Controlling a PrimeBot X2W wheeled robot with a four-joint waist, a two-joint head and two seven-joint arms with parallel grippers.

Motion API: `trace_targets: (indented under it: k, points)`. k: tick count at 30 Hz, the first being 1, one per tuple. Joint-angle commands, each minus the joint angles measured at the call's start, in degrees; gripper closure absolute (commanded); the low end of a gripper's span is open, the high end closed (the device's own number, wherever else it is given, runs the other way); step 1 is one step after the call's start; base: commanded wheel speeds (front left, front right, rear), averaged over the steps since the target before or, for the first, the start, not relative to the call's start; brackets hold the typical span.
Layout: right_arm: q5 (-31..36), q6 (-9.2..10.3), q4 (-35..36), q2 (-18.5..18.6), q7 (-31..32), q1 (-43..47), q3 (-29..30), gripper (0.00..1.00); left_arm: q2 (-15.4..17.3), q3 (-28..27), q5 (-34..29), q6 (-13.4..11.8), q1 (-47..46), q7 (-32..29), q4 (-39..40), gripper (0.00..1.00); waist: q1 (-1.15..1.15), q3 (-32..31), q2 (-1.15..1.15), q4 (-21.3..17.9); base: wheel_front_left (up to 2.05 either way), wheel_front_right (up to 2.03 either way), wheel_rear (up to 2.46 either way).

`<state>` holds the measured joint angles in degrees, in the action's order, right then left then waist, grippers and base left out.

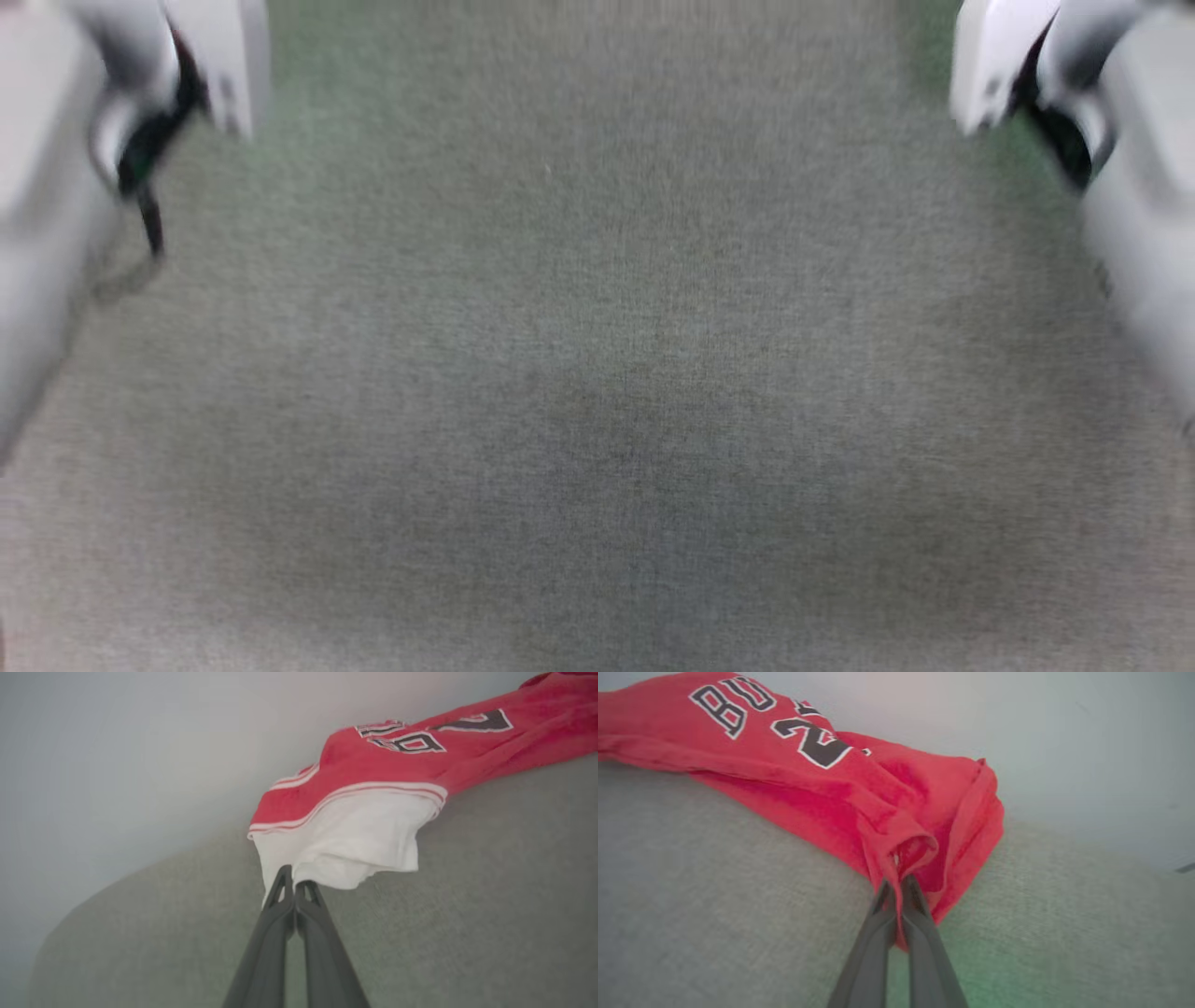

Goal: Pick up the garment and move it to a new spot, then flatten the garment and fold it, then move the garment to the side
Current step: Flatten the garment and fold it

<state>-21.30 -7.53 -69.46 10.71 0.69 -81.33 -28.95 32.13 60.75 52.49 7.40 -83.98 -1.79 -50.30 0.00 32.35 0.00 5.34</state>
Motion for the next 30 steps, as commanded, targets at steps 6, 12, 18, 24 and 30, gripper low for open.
trace_targets:
  k: [6, 12, 18, 24, 30]
  points:
    - [-15.01, 0.09, 14.41, 6.51, 13.15, 14.35, -7.31, 1.00, 5.86, 2.81, 7.89, -0.02, 11.86, -7.80, 9.69, 1.00, 0.00, -12.35, 0.00, -0.95, 0.00, 0.00, 0.00]
    - [-26.11, 0.09, 28.98, 16.52, 24.01, 28.09, -10.52, 1.00, 12.85, 4.44, 12.23, -3.95, 22.28, -13.31, 21.88, 1.00, 0.00, -18.27, 0.00, -1.68, 0.00, 0.00, 0.00]
    - [-31.36, 0.10, 39.20, 24.57, 31.31, 40.48, -8.74, 1.00, 23.04, 5.66, 16.96, -14.22, 33.82, -16.81, 40.39, 1.00, 0.00, -22.60, 0.00, -2.45, 0.00, 0.00, 0.00]
    - [-33.46, 0.10, 46.09, 29.07, 36.74, 52.34, -4.28, 1.00, 32.75, 7.00, 21.90, -26.04, 44.58, -16.76, 60.02, 1.00, 0.00, -24.67, 0.00, -2.89, 0.00, 0.00, 0.00]
    - [-34.19, 0.10, 51.98, 30.31, 43.25, 62.58, 1.41, 1.00, 38.12, 9.10, 26.30, -34.75, 52.85, -16.68, 72.64, 1.00, 0.00, -25.08, 0.00, -3.27, 0.00, 0.00, 0.00]
